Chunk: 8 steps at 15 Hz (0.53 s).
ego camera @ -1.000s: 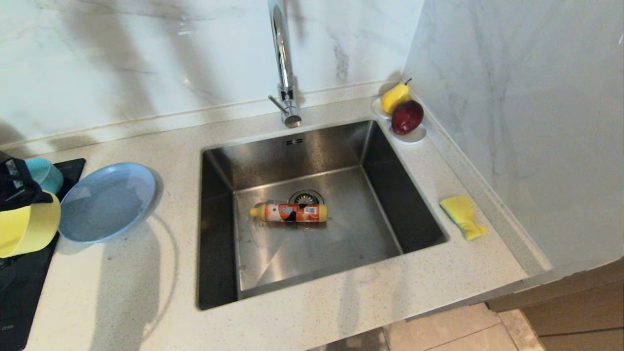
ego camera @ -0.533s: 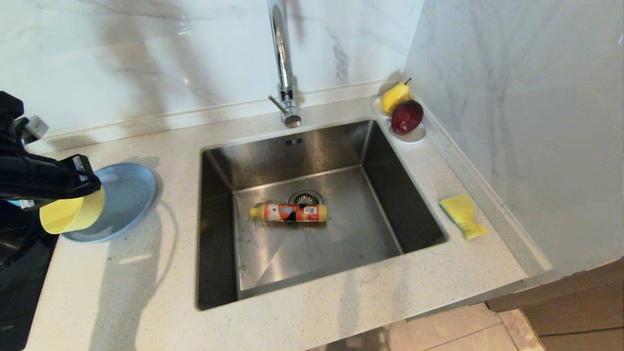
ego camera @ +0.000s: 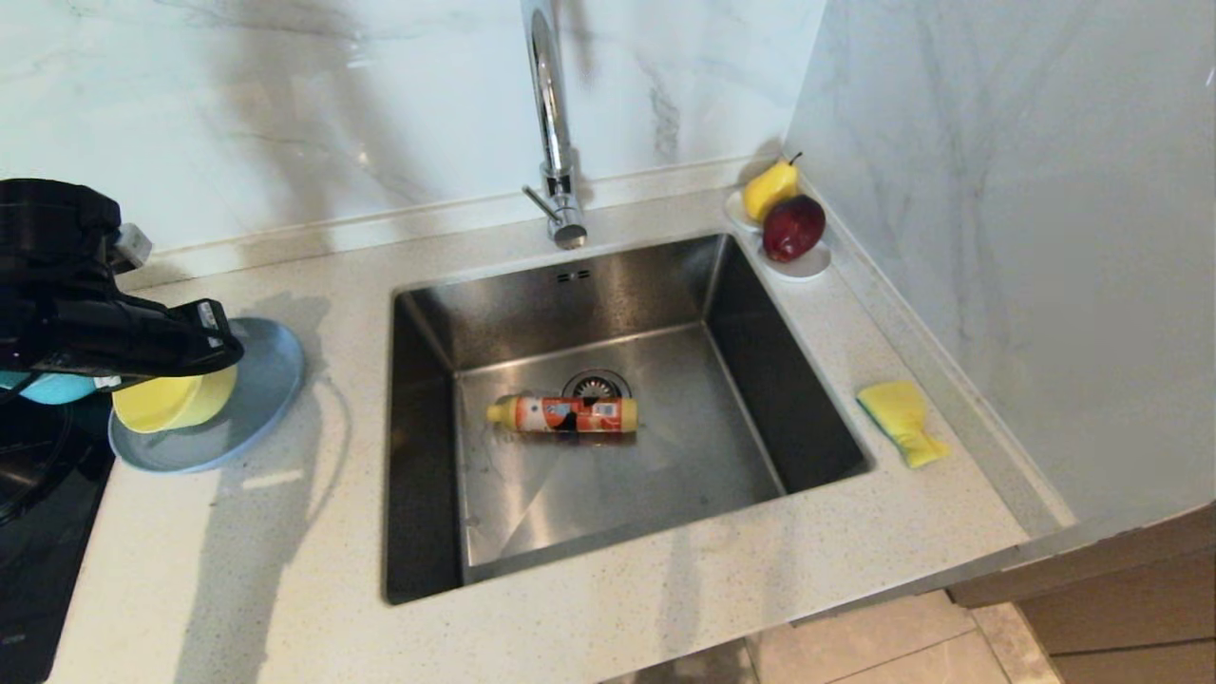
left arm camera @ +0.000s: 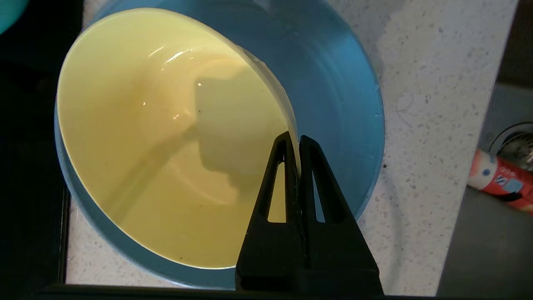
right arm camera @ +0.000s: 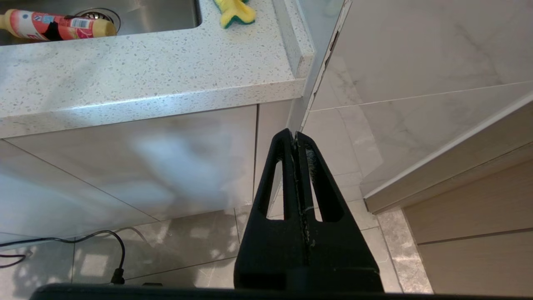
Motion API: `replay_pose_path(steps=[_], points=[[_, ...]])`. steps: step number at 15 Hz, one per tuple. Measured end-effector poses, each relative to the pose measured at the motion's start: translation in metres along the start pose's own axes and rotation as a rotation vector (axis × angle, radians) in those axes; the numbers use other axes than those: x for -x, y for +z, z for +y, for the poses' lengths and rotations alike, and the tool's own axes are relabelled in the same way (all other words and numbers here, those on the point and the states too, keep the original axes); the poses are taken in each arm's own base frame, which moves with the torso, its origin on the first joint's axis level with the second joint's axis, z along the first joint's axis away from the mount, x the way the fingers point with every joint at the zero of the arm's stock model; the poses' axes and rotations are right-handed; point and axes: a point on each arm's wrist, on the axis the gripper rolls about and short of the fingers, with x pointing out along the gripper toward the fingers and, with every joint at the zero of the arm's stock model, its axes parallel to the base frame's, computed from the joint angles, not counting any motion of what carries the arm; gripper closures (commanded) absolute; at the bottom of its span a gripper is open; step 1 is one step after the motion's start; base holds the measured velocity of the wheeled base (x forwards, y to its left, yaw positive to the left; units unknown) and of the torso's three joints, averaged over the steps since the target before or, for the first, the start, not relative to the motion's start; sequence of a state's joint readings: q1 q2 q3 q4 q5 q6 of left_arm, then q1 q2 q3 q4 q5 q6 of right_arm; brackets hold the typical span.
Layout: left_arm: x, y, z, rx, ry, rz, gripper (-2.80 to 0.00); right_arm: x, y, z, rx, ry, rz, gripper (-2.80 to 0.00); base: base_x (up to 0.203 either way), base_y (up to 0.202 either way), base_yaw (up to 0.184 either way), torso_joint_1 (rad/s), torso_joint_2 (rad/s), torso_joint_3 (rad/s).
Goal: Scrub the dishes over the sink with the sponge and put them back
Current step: Place the bowl on the plate
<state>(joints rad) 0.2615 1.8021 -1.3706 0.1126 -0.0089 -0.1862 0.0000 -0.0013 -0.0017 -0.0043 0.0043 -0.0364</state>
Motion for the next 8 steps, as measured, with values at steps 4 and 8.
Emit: replay_pose_path(steps=[4, 8], points=[[-0.0049, -0.0041, 0.0004, -0.037, 0.002, 0.022, 0.00, 0.0000, 0.0000, 0.0000, 0.000, 0.000, 0.000, 0.00, 0.000, 0.000, 0.000, 0.000, 0.00, 0.000], [-0.0076, -0.0063, 0.0004, -0.056, 0.005, 0.032, 0.00, 0.0000, 0.0000, 0.0000, 0.000, 0.000, 0.000, 0.00, 0.000, 0.000, 0.000, 0.000, 0.00, 0.000]])
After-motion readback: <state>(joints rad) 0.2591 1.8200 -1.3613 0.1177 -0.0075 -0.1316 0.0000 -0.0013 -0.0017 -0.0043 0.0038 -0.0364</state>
